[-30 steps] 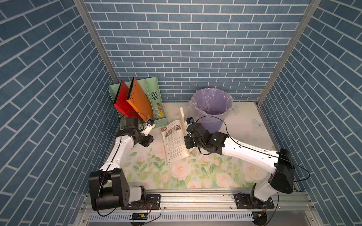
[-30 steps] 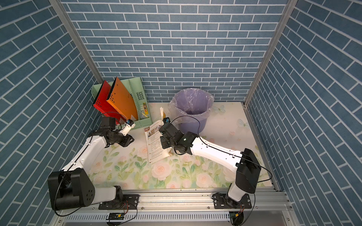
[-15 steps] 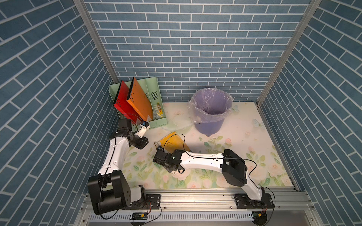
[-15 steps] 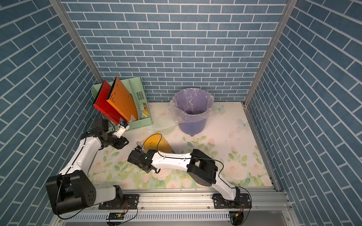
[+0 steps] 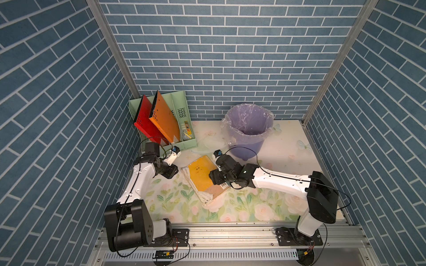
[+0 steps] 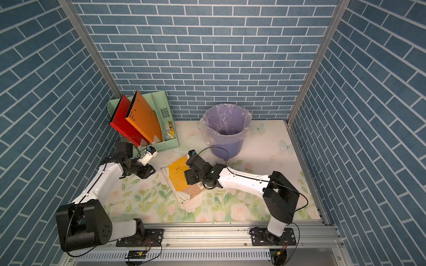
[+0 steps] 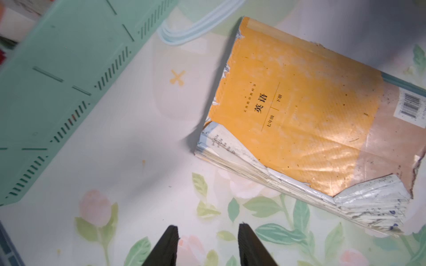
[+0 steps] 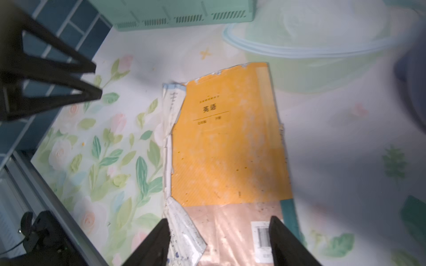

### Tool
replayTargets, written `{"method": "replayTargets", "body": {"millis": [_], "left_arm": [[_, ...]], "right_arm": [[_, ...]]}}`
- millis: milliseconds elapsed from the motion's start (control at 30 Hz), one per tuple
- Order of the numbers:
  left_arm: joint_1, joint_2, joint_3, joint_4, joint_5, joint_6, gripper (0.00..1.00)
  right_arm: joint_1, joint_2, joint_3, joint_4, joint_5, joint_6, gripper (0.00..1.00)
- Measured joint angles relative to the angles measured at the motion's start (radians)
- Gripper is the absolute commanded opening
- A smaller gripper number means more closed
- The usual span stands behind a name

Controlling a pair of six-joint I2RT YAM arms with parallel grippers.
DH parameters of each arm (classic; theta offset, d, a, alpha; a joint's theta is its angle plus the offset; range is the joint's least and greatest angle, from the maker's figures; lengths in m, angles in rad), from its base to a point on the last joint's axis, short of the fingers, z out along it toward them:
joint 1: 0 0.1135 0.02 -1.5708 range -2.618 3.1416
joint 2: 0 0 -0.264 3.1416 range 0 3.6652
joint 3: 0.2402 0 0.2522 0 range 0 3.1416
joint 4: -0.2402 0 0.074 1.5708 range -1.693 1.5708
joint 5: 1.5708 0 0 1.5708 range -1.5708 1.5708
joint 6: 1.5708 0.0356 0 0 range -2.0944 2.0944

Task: Peel off the used sticky note
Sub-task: Close the book at the center of the board, then adjust the book at the center of the board.

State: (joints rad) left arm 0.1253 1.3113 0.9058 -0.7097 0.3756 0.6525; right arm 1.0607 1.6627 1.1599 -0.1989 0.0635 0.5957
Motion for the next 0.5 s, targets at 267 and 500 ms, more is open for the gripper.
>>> {"method": "replayTargets", "body": {"millis": [267,500], "left_arm": [[-0.238,0.047,-0.116,0.114,-0.084,-0.078,0.46],[-0.312,0.117,-0.150,0.209,-0.158,-0.125,0.45]], "right_arm": [[-0.129,-0.062,-0.295,0.174,-0.092,0.090,0.67],[-0.167,-0.002,-0.322,0.312,-0.172,0.127,0.67]]}}
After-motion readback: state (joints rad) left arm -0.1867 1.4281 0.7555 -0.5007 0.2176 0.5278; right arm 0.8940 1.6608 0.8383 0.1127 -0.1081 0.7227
